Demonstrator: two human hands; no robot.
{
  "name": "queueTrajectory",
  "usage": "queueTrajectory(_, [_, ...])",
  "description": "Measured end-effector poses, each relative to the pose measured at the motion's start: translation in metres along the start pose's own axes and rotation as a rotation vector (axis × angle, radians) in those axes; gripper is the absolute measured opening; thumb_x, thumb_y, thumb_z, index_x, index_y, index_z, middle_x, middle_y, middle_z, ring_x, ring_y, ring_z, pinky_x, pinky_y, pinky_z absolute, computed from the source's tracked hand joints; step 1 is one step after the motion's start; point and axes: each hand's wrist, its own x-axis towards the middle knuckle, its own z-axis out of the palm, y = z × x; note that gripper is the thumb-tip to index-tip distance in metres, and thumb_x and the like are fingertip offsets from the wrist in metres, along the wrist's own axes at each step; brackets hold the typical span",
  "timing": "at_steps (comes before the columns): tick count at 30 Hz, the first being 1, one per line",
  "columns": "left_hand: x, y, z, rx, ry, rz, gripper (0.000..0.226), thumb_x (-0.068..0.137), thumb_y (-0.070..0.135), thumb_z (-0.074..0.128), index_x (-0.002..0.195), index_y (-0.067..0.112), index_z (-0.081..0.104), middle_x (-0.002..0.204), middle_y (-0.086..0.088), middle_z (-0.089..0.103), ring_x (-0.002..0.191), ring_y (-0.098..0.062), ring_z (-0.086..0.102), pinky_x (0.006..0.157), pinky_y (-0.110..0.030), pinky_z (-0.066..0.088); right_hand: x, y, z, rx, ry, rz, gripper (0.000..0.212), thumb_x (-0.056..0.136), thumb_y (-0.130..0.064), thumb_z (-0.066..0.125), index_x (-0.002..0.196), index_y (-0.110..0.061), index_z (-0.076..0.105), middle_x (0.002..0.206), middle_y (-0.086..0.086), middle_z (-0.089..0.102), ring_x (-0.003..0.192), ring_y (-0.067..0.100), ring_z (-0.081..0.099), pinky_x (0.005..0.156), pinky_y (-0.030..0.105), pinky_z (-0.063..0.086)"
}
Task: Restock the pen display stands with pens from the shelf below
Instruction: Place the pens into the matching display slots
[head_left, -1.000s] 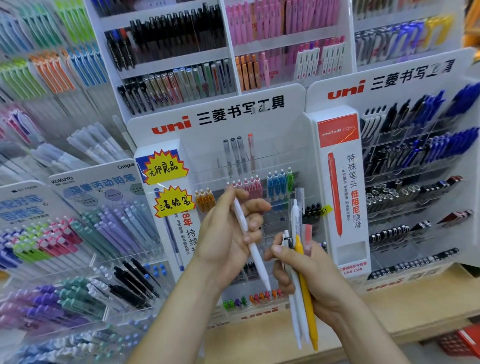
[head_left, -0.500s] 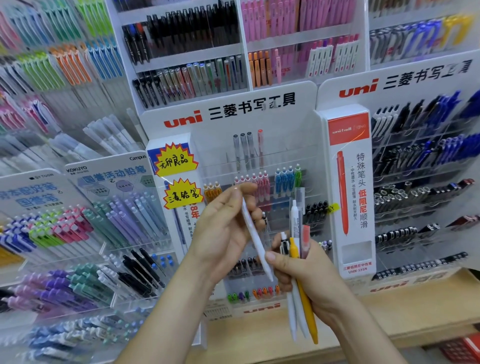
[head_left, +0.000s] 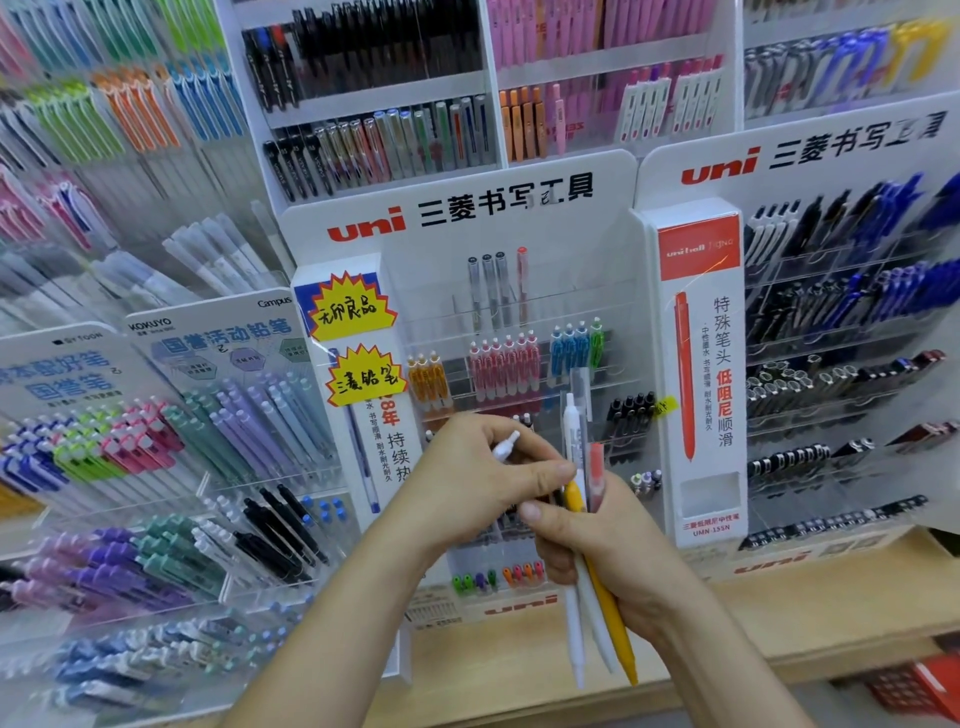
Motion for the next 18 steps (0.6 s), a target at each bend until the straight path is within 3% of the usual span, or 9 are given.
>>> queueTrajectory(2, [0.001,-0.003,0.000,0.052,0.018,-0.027,0.009,0.078,0.024,0.078,0.072,0.019,0.073,0.076,0.000,0.071,0.076,-0.015,0.067,0.073,-0.034,0.056,0.000,0.001,0.000,0.004,-0.009,0.004,0.054,0.072,-0.022,0.080,0.106,0.012,0.055,0.057,0.004,0.044,0.047,0.015,0.044,0.045,0.026,0.040])
queueTrajectory(6, [0.000,-0.004,-0.008,-0.030,0.203,-0.013,0.015,0.082,0.017,0.073,0.068,0.022,0.071,0.058,0.014,0.063,0.053,0.001,0.053,0.052,-0.012,0.042,-0.002,0.002,-0.001,0.009,-0.039,0.032,0.026,0.081,-0.027,0.072,0.074,-0.010,0.055,0.063,0.008,0.048,0.042,0.016,0.046,0.042,0.024,0.038])
queueTrajectory(8, [0.000,-0.004,-0.018,-0.090,0.272,0.009,0.008,0.084,0.015,0.070,0.076,0.014,0.071,0.049,0.019,0.055,0.043,0.004,0.046,0.045,-0.006,0.034,-0.003,0.003,-0.005,0.050,-0.049,0.044,0.022,0.084,-0.025,0.068,0.074,-0.012,0.053,0.067,0.010,0.049,0.041,0.015,0.044,0.041,0.022,0.037])
queueTrajectory(10, [-0.004,-0.004,-0.022,-0.139,0.225,0.007,0.010,0.084,0.015,0.069,0.086,0.005,0.071,0.052,0.017,0.057,0.042,0.004,0.045,0.043,-0.005,0.032,-0.003,0.006,-0.006,0.057,-0.058,0.036,0.022,0.085,-0.023,0.067,0.075,-0.012,0.052,0.068,0.010,0.050,0.040,0.014,0.043,0.041,0.022,0.036])
queueTrajectory(14, [-0.015,-0.001,-0.030,-0.236,0.155,-0.034,0.019,0.073,0.007,0.072,0.091,0.002,0.071,0.081,-0.013,0.074,0.047,0.000,0.057,0.044,-0.007,0.038,0.002,0.012,-0.002,0.022,-0.094,0.023,0.022,0.086,-0.022,0.068,0.075,-0.011,0.053,0.065,0.010,0.050,0.041,0.015,0.042,0.041,0.022,0.036])
queueTrajectory(18, [-0.020,-0.001,-0.043,-0.085,0.111,-0.039,0.018,0.075,0.000,0.075,0.091,0.008,0.072,0.084,-0.004,0.076,0.078,-0.011,0.072,0.060,-0.011,0.049,0.007,0.016,-0.001,0.000,-0.104,0.005,0.027,0.084,-0.027,0.073,0.077,-0.010,0.054,0.066,0.011,0.052,0.042,0.017,0.044,0.043,0.024,0.038])
